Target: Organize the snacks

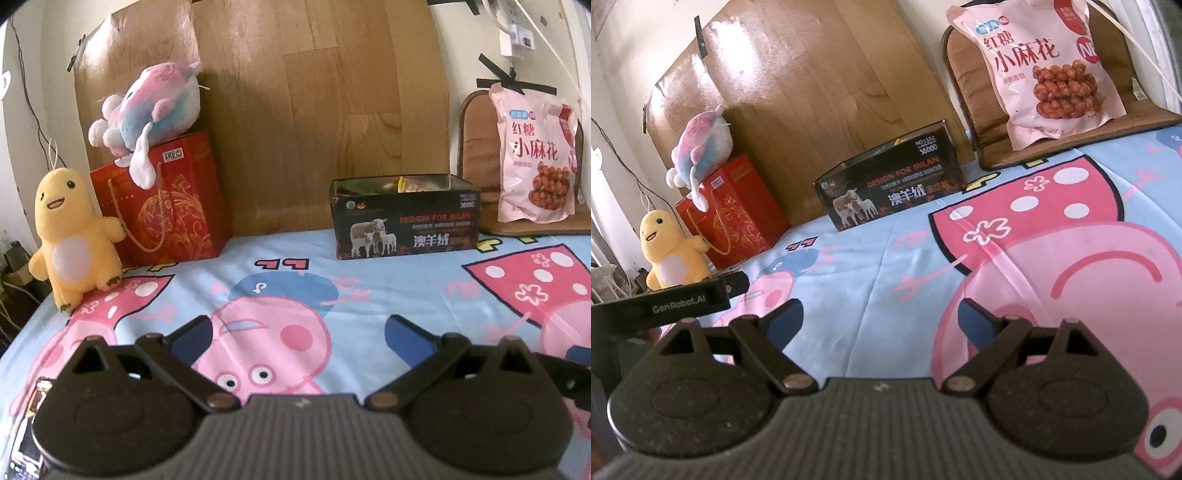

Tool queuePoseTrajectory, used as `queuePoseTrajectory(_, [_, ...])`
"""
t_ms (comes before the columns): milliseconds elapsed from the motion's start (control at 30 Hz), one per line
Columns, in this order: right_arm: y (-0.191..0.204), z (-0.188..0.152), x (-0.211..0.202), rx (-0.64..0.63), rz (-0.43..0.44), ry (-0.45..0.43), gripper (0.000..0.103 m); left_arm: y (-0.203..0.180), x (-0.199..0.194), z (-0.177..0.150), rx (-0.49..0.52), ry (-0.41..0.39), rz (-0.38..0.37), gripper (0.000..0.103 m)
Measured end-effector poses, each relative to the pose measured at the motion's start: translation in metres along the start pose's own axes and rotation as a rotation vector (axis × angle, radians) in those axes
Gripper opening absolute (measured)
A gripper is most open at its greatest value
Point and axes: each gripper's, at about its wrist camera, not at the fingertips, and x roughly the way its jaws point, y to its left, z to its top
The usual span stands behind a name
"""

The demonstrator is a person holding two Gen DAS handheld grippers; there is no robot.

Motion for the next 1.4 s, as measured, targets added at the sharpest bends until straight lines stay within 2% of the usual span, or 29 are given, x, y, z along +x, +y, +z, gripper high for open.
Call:
queuePoseTrajectory(533, [-0.0031, -0.0011, 0.003, 0.014, -0.003, 0.014, 0.093, -0.0052, 0.0071, -0.0022, 0.043, 0.041, 0.013, 0.103])
queuePoseTrajectory(1167, [-0.003, -0.0018, 0.0037, 0.012, -0.004, 0.015, 0.093, -0.0037, 0.0054, -0.0028, 0.042, 0.039, -0.016, 0.103])
queuePoseTrajectory(1400, [-0.0024, -0.0022, 0.0037, 0.013, -0.006, 0.014, 0.093, -0.0034, 0.0086, -0.0031, 0.038, 0.063, -0.031, 0.103])
